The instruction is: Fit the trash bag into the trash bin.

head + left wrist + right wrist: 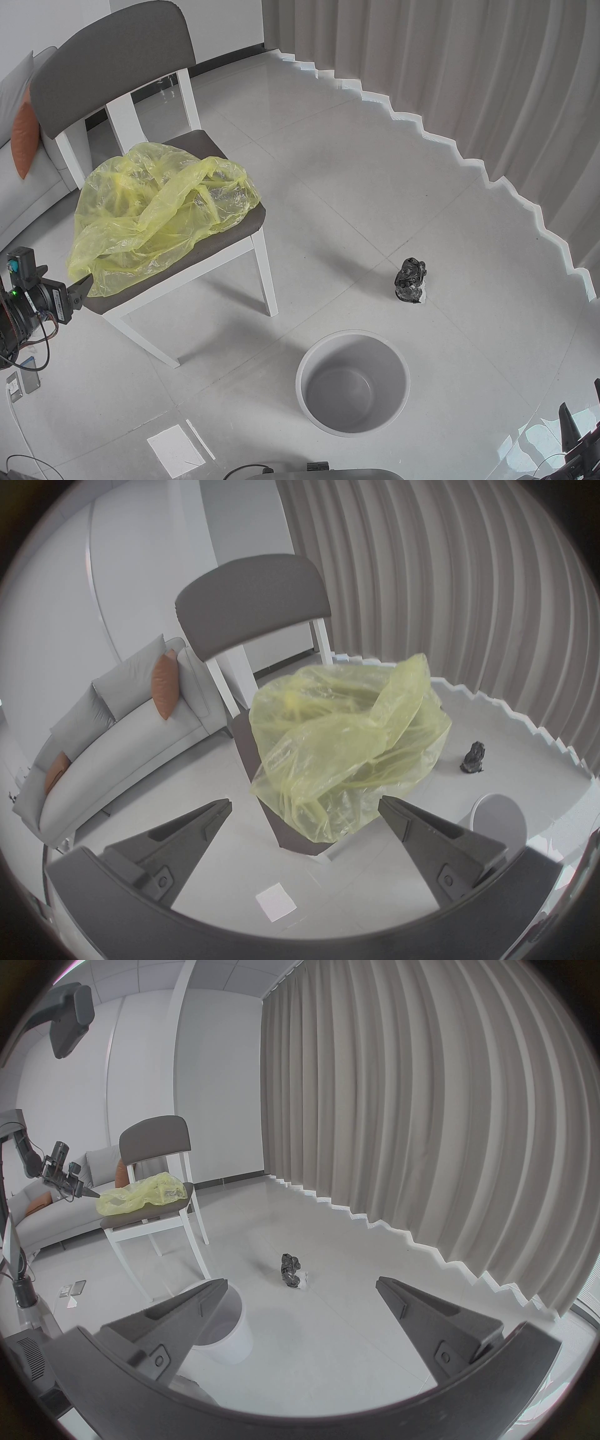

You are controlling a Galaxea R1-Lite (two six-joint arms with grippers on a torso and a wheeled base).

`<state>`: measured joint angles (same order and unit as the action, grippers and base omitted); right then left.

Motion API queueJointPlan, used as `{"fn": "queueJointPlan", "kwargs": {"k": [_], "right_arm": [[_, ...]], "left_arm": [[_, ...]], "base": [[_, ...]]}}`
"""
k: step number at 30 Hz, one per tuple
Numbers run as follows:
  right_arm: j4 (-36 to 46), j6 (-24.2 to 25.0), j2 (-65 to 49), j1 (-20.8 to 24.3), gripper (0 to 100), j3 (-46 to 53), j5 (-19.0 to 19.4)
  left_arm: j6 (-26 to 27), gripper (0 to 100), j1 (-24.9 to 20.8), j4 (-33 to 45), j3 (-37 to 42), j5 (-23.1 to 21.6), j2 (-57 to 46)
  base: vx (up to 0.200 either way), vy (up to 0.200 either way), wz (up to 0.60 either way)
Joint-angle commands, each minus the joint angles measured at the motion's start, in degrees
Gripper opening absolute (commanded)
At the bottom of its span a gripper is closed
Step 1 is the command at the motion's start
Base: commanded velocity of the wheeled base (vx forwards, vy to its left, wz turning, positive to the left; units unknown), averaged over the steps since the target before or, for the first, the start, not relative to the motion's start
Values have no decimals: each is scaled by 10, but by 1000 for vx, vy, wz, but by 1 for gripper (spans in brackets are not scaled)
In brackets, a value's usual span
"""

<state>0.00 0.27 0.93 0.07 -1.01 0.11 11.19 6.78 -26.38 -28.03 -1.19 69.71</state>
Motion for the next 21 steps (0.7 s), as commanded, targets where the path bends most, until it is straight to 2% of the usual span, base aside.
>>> {"fn": "queueJointPlan", "kwargs": {"k": [1,8,12,20,21], "right_arm": [[0,0,-5,0,100,10,1],[0,2,-5,0,100,10,-2],[0,2,-5,0,100,10,-2],[0,2,-5,0,100,10,-2],[0,2,-5,0,100,10,-2]], "left_arm": [[7,100,5,-1,-1,0,40],[2,100,5,-32,-8,-1,82],[-1,100,7,-80,-6,-2,111],[-7,100,37,-124,-9,-6,136],[-30,100,45,-133,-11,-8,138]], "base": [[0,0,0],[0,0,0],[0,0,0],[0,0,0],[0,0,0]]}}
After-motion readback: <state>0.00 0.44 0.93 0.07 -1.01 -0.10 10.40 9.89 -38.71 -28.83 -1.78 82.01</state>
